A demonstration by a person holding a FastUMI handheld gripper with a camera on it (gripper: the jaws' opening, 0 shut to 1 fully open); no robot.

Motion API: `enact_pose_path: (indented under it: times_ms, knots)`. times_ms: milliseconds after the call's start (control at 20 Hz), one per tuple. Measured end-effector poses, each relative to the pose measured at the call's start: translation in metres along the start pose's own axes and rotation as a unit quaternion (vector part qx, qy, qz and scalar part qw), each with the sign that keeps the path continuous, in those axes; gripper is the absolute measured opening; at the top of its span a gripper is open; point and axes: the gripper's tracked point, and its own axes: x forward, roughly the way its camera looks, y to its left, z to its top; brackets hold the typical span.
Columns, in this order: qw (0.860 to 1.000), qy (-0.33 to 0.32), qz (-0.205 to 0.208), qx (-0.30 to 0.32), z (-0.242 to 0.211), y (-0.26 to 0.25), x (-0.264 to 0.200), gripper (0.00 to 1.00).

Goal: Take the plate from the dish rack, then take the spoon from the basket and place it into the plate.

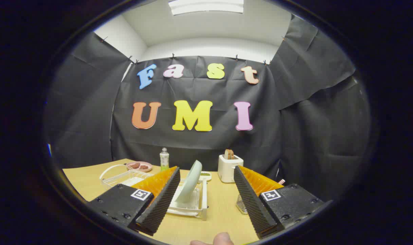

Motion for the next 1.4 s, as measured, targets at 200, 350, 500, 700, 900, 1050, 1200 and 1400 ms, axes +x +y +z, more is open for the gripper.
enact_pose_path:
  times_ms: [200,350,500,700,900,1050,1200,1400]
  knots:
    - [1.0,0.009,-0.004,-0.003,-0.004,0.0,0.001,1.0]
    - [1.0,0.012,-0.003,-0.007,-0.004,0.003,0.002,1.0]
    - [1.0,0.008,-0.004,-0.002,-0.002,0.002,0.0,1.0]
    - [1.0,0.005,0.003,0.01,-0.002,0.004,0.001,1.0]
    - [1.0,0.013,0.005,0.004,-0.005,0.007,0.004,1.0]
    - [1.0,0.013,0.01,-0.004,-0.002,0.011,0.005,1.0]
    - [1.0,0.015,0.02,-0.006,0.001,0.016,0.007,1.0]
    - [0.998,0.034,0.046,-0.015,0.001,0.028,0.014,1.0]
